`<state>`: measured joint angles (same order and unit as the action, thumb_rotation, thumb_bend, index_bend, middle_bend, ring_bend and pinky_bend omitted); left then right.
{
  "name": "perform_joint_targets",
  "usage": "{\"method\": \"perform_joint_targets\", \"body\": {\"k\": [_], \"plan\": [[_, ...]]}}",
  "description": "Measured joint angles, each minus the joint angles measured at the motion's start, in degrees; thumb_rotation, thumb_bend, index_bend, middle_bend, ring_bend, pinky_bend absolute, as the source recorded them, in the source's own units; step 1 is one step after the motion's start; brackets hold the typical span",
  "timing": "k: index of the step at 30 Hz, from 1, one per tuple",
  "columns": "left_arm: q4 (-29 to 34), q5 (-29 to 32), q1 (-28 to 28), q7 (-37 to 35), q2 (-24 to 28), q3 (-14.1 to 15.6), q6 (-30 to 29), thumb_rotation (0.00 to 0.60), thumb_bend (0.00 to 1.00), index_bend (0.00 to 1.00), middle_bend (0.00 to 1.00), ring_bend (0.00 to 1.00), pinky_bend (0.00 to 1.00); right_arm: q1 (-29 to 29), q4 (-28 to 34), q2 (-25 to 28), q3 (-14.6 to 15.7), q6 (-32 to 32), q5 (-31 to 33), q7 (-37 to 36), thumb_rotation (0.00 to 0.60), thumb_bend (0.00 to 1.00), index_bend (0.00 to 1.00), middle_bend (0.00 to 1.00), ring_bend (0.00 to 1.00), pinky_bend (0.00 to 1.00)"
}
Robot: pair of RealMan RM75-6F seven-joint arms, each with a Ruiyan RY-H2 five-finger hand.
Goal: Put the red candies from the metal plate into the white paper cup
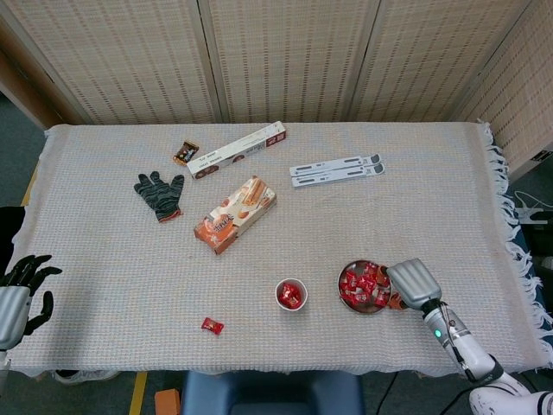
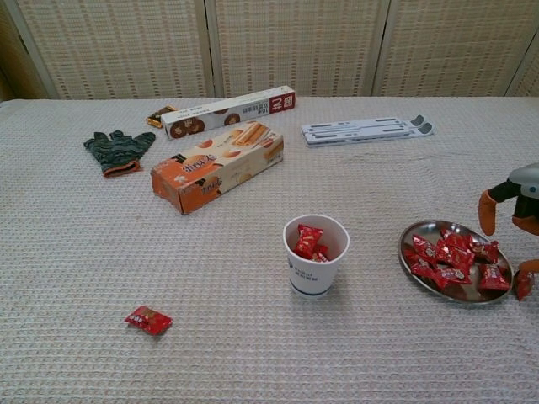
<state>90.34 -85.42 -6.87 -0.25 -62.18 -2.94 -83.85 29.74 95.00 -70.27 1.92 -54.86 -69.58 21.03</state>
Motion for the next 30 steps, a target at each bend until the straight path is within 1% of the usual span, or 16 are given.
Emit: {"method": "perform_joint_targets", "body": {"k": [5, 16, 21, 30], "plan": [[0.11, -0.48, 0.02, -0.08, 0.13, 0.18, -0.15, 0.600, 0.62, 0.29, 0.13, 0.09, 0.30, 0.06, -1.59, -1.28, -0.17, 0.94, 0.95, 0.07, 0.600, 0.10, 0.41, 0.87, 0.76, 0.97], [0.15, -0.42, 0.11, -0.57, 0.25, 0.11, -0.37, 0.600, 0.62, 0.29, 0.13, 0.09, 0.30, 0.50, -6.34, -5.16, -0.84, 1.96, 1.65, 0.49, 0.600, 0.10, 0.40, 0.87, 0.76, 0.97], [0.14, -0.60, 0.13, -0.57, 0.25, 0.13, -0.54, 0.600, 0.62, 0.29, 0.13, 0.09, 0.30, 0.73, -7.26, -5.98, -1.12, 2.43, 1.88, 0.32, 0.600, 0.10, 0.41, 0.87, 0.76, 0.97], [0.06, -0.27, 0.14, -0.83, 0.27, 0.02, -0.41, 0.600, 0.62, 0.29, 0.13, 0.09, 0.30, 1.54, -12.21, -9.55, -2.08, 3.83, 0.76, -2.98, 0.600, 0.10, 0.45, 0.87, 0.76, 0.97]]}}
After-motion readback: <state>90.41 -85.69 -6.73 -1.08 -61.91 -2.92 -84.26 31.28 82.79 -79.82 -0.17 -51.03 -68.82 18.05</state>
